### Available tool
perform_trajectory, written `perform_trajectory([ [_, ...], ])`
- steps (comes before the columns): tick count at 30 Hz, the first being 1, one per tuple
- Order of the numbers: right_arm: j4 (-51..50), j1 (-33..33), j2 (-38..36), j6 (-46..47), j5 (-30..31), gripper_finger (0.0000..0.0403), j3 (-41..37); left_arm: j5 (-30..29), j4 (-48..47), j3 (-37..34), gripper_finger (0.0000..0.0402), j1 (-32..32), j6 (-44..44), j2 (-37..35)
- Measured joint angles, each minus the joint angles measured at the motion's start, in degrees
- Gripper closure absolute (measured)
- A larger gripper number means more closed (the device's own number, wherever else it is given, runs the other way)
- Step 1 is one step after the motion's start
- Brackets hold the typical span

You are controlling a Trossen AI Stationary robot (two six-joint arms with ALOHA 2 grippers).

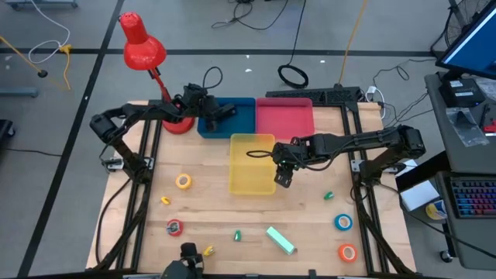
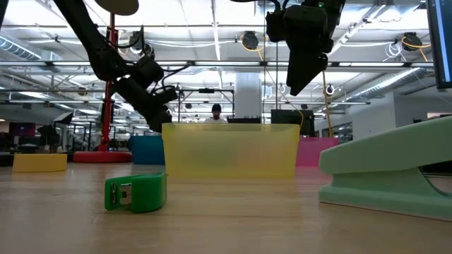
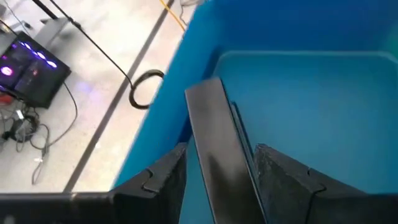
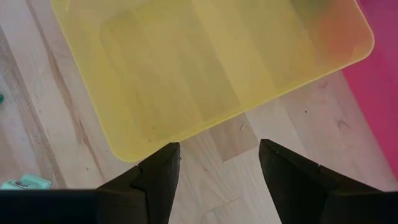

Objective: Pick and place Stapler, Stapler remover, tape
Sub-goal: Put the light blue stapler into the blue bin

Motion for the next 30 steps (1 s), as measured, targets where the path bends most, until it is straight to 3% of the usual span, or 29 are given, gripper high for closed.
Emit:
perform_trajectory([
  [8, -1.40, 0.01, 0.00, 0.00, 0.00, 0.0188, 0.00, -0.04, -0.13, 0.00, 0.0216, -1.85, -4.82, -9.64],
  [15, -4.17, 0.01, 0.00, 0.04, 0.00, 0.0190, 0.00, 0.17, -3.73, 0.02, 0.0215, -8.05, -12.79, -19.74],
  [26, -12.09, 1.93, -1.35, -4.96, 0.00, 0.0192, 0.00, -0.04, -8.33, 0.04, 0.0215, -25.01, -26.87, -27.00],
  [30, -13.63, 4.98, -4.08, -6.05, -0.02, 0.0189, 0.00, -6.25, -7.62, 0.04, 0.0215, -33.52, -31.54, -27.04],
])
